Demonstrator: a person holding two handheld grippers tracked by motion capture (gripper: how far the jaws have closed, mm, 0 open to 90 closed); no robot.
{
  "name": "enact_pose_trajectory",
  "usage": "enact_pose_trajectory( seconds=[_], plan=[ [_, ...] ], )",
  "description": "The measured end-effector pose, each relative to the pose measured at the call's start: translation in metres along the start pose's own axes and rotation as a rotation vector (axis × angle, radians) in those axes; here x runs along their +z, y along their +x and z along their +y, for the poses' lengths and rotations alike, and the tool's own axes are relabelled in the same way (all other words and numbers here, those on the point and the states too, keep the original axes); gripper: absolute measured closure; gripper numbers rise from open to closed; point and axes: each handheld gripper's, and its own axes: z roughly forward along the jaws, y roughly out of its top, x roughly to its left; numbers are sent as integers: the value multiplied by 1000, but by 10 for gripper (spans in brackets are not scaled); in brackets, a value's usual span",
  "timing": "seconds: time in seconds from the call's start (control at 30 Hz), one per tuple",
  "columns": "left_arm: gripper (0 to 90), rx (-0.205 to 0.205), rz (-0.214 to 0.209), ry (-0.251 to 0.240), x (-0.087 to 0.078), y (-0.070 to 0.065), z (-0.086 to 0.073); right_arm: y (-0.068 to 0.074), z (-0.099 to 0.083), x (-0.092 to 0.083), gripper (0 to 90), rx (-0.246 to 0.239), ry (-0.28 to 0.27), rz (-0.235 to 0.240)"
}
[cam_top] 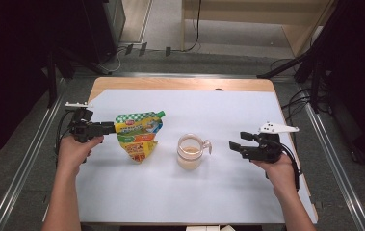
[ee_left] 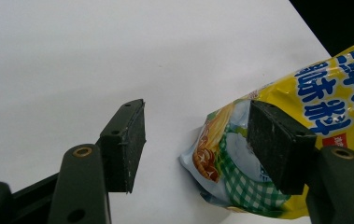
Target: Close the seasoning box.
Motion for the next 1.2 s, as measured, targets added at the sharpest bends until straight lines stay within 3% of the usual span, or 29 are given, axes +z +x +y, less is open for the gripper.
enact_pose_trajectory(
  seconds=[0.47,0.87,1.2],
  plan=[
    [378,3,-5,6,2,0,0,-17,-10,7,250,-22,9,-53],
    [375,0,-2,10,2,1,0,-31,-16,13,251,27,43,-118],
    [368,-8,2,17,4,1,0,-36,-18,14,251,47,58,-137]
  ],
)
